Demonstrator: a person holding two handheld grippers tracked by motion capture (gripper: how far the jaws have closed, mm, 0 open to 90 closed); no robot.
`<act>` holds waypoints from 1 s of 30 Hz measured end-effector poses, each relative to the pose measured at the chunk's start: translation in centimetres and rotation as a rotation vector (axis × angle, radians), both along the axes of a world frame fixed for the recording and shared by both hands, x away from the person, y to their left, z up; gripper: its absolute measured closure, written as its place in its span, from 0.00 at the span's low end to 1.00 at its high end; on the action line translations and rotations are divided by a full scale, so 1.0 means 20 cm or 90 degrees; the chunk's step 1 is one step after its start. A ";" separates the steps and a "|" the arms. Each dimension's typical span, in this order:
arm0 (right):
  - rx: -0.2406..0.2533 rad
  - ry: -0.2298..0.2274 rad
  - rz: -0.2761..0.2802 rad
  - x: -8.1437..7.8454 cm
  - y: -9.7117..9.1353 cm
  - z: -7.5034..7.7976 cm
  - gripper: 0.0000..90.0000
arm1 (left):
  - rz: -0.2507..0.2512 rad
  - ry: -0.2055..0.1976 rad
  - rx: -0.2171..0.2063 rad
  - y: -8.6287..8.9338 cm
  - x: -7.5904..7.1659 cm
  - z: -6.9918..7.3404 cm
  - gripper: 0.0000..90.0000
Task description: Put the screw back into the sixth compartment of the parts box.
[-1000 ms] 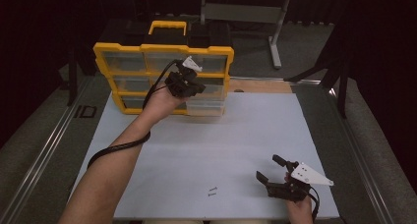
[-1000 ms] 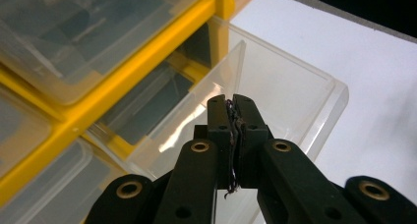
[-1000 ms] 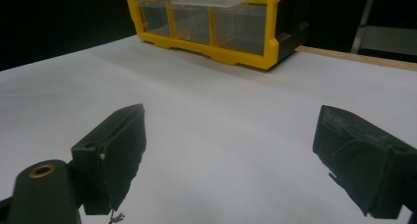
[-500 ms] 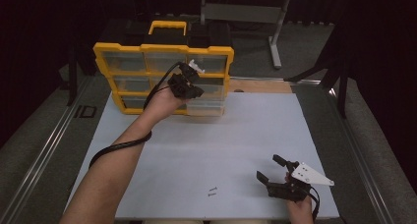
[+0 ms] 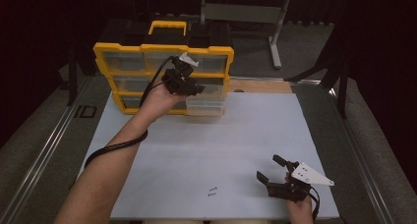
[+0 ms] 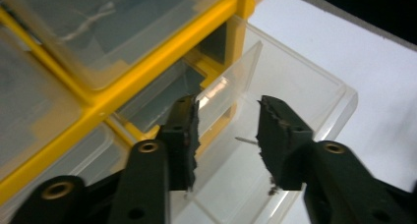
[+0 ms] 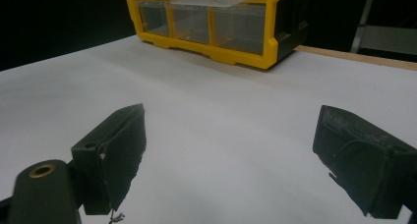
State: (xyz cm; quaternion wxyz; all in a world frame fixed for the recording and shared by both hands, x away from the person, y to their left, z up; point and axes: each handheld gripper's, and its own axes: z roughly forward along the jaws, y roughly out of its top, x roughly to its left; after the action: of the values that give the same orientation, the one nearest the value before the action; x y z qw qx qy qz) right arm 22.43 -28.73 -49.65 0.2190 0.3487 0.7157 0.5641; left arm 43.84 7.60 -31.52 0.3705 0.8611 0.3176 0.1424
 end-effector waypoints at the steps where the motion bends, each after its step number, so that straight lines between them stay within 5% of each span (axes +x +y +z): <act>1: 0.000 0.000 0.000 0.00 0.00 0.00 0.14 | -0.004 -0.003 -0.007 0.01 -0.01 0.01 0.60; 18: -0.001 0.002 0.000 0.00 0.00 0.00 0.14 | -0.033 -0.025 -0.049 0.12 -0.21 0.04 0.16; 30: -0.002 0.002 0.000 0.00 0.00 0.00 0.14 | -0.069 -0.044 -0.081 0.14 -0.40 -0.03 0.09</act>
State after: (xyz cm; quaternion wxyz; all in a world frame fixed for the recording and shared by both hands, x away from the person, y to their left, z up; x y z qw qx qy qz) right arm 22.45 -28.67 -49.67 0.2183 0.3497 0.7169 0.5623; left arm 35.88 10.47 -32.19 0.4421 0.8464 0.2663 0.1312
